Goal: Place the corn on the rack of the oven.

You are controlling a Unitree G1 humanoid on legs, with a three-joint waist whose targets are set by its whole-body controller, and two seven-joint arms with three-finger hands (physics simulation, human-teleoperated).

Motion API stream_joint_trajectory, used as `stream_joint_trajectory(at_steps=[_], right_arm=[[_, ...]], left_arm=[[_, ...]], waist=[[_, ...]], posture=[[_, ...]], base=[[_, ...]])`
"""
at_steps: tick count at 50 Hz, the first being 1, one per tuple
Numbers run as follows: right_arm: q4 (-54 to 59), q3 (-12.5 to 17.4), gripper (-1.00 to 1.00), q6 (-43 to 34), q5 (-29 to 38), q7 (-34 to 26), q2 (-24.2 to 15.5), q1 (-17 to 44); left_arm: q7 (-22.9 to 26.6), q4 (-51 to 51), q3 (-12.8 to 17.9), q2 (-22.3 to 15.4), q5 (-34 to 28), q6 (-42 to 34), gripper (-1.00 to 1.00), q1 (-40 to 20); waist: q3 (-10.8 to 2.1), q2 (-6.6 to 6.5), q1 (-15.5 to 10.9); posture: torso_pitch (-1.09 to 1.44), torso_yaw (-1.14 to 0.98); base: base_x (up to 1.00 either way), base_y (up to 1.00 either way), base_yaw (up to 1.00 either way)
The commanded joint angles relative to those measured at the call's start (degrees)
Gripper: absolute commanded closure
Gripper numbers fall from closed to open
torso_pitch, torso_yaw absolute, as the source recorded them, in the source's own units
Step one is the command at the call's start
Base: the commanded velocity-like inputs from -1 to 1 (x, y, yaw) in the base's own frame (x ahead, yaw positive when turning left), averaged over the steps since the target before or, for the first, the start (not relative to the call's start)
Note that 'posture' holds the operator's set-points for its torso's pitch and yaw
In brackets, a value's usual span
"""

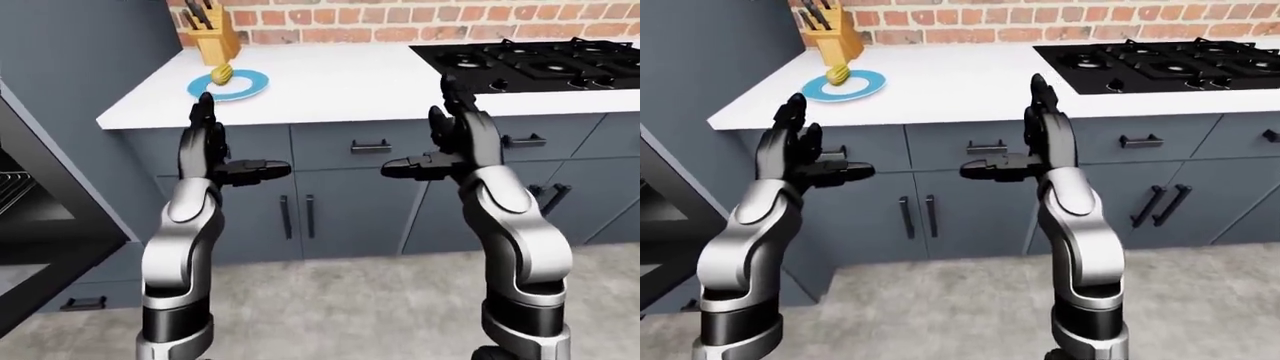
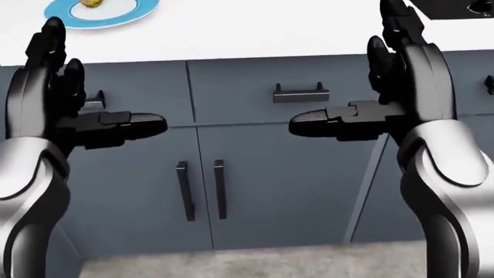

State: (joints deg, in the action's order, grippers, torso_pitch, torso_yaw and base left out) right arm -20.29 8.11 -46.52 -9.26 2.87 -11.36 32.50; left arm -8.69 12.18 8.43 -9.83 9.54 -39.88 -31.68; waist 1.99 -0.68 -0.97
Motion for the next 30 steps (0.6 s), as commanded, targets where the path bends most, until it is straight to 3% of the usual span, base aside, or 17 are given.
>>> stream_joint_trajectory(at_steps=[1,4,6,7,9,11,14,17,19,20,21,22,25,30], right_arm=[[-1.62,1.23,-1.0,2.3,0.34,0.22,-0.9,1.62],[-1.63,1.32,-1.0,1.96,0.26,0.24,-1.0,1.74],[-1.61,1.21,-1.0,1.87,0.26,0.27,-0.95,1.69],[-1.51,1.12,-1.0,1.87,0.31,0.25,-0.92,1.67],[-1.72,1.04,-1.0,1.48,0.36,0.23,-0.93,1.69],[-2.05,0.99,-1.0,0.95,0.37,0.3,-0.87,1.79],[-1.88,0.97,-1.0,1.19,0.44,0.08,-0.83,1.62],[-2.1,1.05,-1.0,0.93,0.41,0.11,-0.79,1.64],[-2.3,0.97,-1.0,0.59,0.4,0.21,-0.7,1.77],[-1.88,0.96,-1.0,1.09,0.5,0.09,-0.71,1.59],[-2.28,0.93,-1.0,0.51,0.44,0.24,-0.64,1.83],[-2.31,0.89,-1.0,0.55,0.47,0.2,-0.64,1.75],[-1.88,1.01,-1.0,1.07,0.49,0.03,-0.71,1.74],[-1.92,0.98,-1.0,1.02,0.45,-0.05,-0.73,1.79]], left_arm=[[0.33,1.99,-0.49,-0.12,-0.02,2.13,-1.0,-2.18],[0.36,1.8,-0.38,-0.05,0.12,2.05,-1.0,-2.25],[0.38,1.77,-0.44,-0.03,0.09,2.14,-1.0,-2.15],[0.39,1.82,-0.41,-0.04,0.12,2.02,-1.0,-2.17],[0.35,1.86,-0.28,-0.11,0.16,1.93,-1.0,-2.18],[0.33,1.94,-0.29,-0.15,0.18,1.8,-1.0,-2.21],[0.24,2.16,-0.3,-0.15,0.21,1.51,-1.0,-2.17],[0.19,2.43,-0.28,-0.21,0.21,1.11,-1.0,-2.24],[0.22,2.21,-0.22,-0.23,0.19,1.33,-1.0,-2.21],[0.24,2.05,-0.28,-0.25,0.12,1.45,-1.0,-2.2],[0.4,2.27,-0.51,-0.29,-0.02,1.36,-1.0,-2.14],[0.56,2.08,-0.53,-0.26,-0.09,1.61,-1.0,-2.09],[0.58,2.09,-0.39,-0.25,-0.14,1.39,-1.0,-2.25],[0.53,2.14,-0.35,-0.18,-0.14,1.31,-1.0,-2.29]], waist=[[-1.46,-0.61,0.43],[-1.35,1.55,0.09],[-1.44,4.32,-0.08],[-1.31,2.42,0.6],[-1.02,3.87,0.53],[-1.7,3.15,0.89],[-1.03,1.68,0.93],[-0.74,-0.4,1.15],[-1.76,-3.25,1.45],[-2.38,-3.64,1.9],[-1.68,-2.54,1.03],[-1.45,-3.3,1.27],[-1.94,-2.09,0.99],[-1.45,0.67,0.81]], posture=[[0.0,0.0],[0.0,0.0],[0.0,0.0],[0.0,0.0],[0.0,0.0],[0.0,0.0],[0.0,0.0],[0.0,0.0],[0.0,0.0],[0.0,0.0],[0.0,0.0],[0.0,0.0],[0.0,0.0],[0.0,0.0]], base=[[0.16,0.0,0.0],[0.16,0.0,0.0],[0.16,0.0,0.0],[0.16,0.0,0.0],[0.11,0.0,0.0],[0.09,0.0,0.0],[0.09,0.0,0.0],[0.09,0.03,0.0],[0.09,0.05,0.0],[0.09,0.05,0.0],[0.09,0.05,0.0],[0.08,0.06,0.0],[0.07,0.05,0.0],[0.06,0.06,0.0]])
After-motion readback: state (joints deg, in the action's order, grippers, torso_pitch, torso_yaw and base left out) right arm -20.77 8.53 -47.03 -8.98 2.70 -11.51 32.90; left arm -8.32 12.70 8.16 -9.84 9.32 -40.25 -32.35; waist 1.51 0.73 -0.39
